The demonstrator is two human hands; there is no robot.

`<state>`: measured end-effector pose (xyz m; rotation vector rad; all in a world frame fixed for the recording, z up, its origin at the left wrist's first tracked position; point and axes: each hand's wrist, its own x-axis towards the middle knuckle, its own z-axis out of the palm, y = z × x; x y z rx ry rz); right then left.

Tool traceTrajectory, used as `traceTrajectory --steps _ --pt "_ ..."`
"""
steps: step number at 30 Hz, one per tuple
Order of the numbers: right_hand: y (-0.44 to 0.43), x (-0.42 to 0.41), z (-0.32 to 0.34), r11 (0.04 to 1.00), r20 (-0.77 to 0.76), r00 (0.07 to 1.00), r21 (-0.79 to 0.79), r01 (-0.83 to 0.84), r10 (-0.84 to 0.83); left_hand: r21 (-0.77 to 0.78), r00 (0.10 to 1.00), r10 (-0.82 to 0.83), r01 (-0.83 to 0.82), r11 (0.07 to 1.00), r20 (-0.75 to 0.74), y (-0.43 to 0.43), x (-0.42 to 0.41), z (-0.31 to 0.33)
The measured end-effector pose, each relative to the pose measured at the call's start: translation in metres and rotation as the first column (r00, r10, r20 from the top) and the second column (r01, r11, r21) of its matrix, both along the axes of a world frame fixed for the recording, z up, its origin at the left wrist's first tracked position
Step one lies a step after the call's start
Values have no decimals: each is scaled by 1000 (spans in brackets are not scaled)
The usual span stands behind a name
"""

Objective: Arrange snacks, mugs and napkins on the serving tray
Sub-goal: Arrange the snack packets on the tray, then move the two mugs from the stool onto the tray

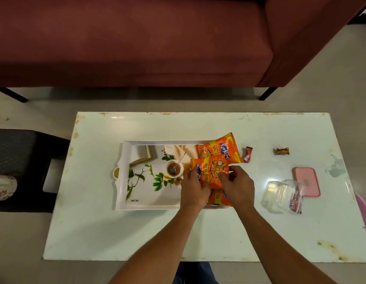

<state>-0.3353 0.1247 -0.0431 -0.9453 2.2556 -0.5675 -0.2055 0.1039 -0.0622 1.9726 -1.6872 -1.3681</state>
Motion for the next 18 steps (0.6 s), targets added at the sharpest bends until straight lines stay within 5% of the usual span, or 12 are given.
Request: traceTrajectory --steps 9,18 --pt "1 18 39 983 -99 991 -170 67 -85 -76 997 39 -34 997 64 -9 30 29" --pt "-68 179 113 816 -76 894 -380 -435 441 -381 929 355 -291 877 108 -82 188 128"
